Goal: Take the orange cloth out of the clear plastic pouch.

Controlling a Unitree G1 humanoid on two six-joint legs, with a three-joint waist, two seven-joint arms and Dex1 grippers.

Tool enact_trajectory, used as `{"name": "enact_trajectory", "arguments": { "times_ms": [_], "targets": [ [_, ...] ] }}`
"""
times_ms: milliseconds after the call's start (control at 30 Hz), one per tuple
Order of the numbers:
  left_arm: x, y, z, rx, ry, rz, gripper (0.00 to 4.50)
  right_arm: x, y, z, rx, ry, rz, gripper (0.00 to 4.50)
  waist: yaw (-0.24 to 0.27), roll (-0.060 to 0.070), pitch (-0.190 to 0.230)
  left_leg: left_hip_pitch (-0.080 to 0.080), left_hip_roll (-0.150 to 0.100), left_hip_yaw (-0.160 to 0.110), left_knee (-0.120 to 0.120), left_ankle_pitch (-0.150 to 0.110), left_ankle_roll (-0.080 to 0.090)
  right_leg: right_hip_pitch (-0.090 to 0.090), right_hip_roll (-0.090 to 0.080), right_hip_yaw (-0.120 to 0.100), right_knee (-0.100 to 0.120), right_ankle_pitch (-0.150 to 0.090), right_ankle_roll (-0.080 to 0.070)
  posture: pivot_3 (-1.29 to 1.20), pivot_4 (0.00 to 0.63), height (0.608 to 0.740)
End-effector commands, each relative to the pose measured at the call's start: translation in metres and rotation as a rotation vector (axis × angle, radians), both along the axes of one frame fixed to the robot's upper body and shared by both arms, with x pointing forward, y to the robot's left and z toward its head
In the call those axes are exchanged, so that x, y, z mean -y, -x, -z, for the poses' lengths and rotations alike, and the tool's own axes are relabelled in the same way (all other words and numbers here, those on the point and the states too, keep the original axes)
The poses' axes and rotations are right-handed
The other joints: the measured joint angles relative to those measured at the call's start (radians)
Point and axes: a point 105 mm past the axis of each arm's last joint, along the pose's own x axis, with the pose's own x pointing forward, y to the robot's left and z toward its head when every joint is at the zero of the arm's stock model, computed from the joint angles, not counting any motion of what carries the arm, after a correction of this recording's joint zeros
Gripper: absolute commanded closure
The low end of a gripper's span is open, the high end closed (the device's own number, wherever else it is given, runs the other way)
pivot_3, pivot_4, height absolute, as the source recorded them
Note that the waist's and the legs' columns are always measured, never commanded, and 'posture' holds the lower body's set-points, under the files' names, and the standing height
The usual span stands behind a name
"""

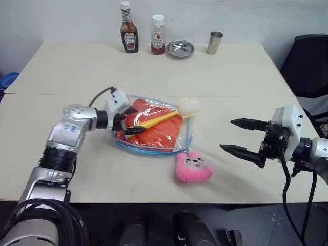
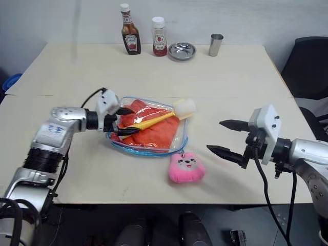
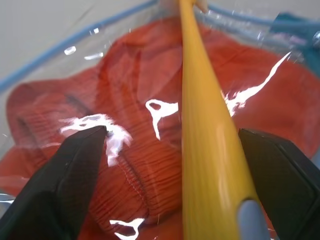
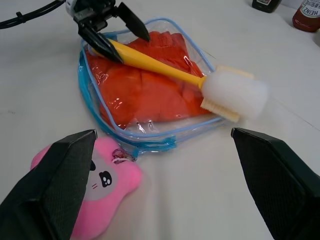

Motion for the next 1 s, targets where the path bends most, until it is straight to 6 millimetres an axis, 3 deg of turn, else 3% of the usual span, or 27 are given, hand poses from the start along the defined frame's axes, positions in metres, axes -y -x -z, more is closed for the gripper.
{"name": "enact_trajectory", "arguments": {
  "times_ms": [33,233,333,400,567,667,767,867,1000],
  "targets": [
    [0.004,-0.007,-0.005,0.063,-0.044,0.012,1.11,-0.009,0.003,-0.005,0.036,0.001,-0.014,0.00,0.002,0.000,0.000,0.000,0.000,0.000,0.000,0.000,0.000,0.000,0.000,0.000,0.000,0.000,0.000,0.00,0.150,0.740],
    [-0.003,-0.007,-0.004,0.075,-0.045,0.005,2.84,-0.010,0.003,-0.003,0.034,0.006,-0.007,0.00,0.002,0.000,0.000,0.000,0.000,0.000,0.001,0.000,0.000,0.000,0.000,0.000,0.000,0.000,0.000,0.00,0.150,0.740],
    [-0.005,-0.004,-0.019,0.087,0.046,-0.011,2.82,-0.012,0.001,-0.001,0.029,0.011,-0.018,0.00,0.000,0.000,0.000,0.000,0.000,0.000,0.001,0.000,0.000,0.000,0.000,0.000,0.000,0.000,0.000,0.00,0.150,0.740],
    [-0.021,-0.007,-0.041,0.110,0.178,-0.113,2.82,-0.019,0.001,-0.001,0.029,0.012,-0.053,0.00,-0.003,0.000,0.000,0.000,0.000,0.000,0.001,0.000,0.000,0.000,0.000,0.000,0.001,0.000,0.000,0.00,0.150,0.740],
    [-0.107,-0.007,-0.058,0.157,0.315,-0.513,2.82,-0.034,0.001,-0.005,0.027,0.003,-0.138,0.00,-0.008,0.000,0.000,0.000,0.001,0.000,0.000,0.000,0.000,-0.002,0.001,0.000,0.001,0.000,0.000,0.00,0.150,0.740],
    [-0.175,0.010,-0.050,0.193,0.274,-0.774,2.82,-0.042,0.000,-0.005,0.023,0.001,-0.183,0.00,-0.011,0.000,0.000,0.001,0.001,0.000,0.000,0.000,0.000,-0.002,0.000,0.001,0.001,0.000,0.000,0.00,0.150,0.740],
    [-0.223,0.029,-0.029,0.191,0.194,-0.973,2.82,-0.048,-0.002,-0.004,0.018,0.000,-0.216,0.00,-0.003,0.000,0.000,0.001,0.001,-0.001,0.000,0.000,0.000,-0.002,-0.001,0.000,0.000,0.000,0.000,0.00,0.150,0.740],
    [-0.252,0.045,-0.008,0.177,0.170,-1.111,2.82,-0.053,-0.004,-0.003,0.008,-0.003,-0.248,0.00,0.009,-0.002,-0.001,0.001,0.000,-0.002,0.000,-0.001,0.002,-0.001,-0.003,-0.001,-0.001,0.000,0.000,0.00,0.150,0.740],
    [-0.257,0.055,0.004,0.174,0.169,-1.140,1.60,-0.055,-0.008,-0.002,0.003,0.005,-0.273,0.00,0.026,-0.004,-0.002,-0.001,-0.001,-0.004,0.000,-0.002,0.003,0.000,-0.004,-0.004,-0.004,0.000,0.000,0.00,0.150,0.740]
  ]
}}
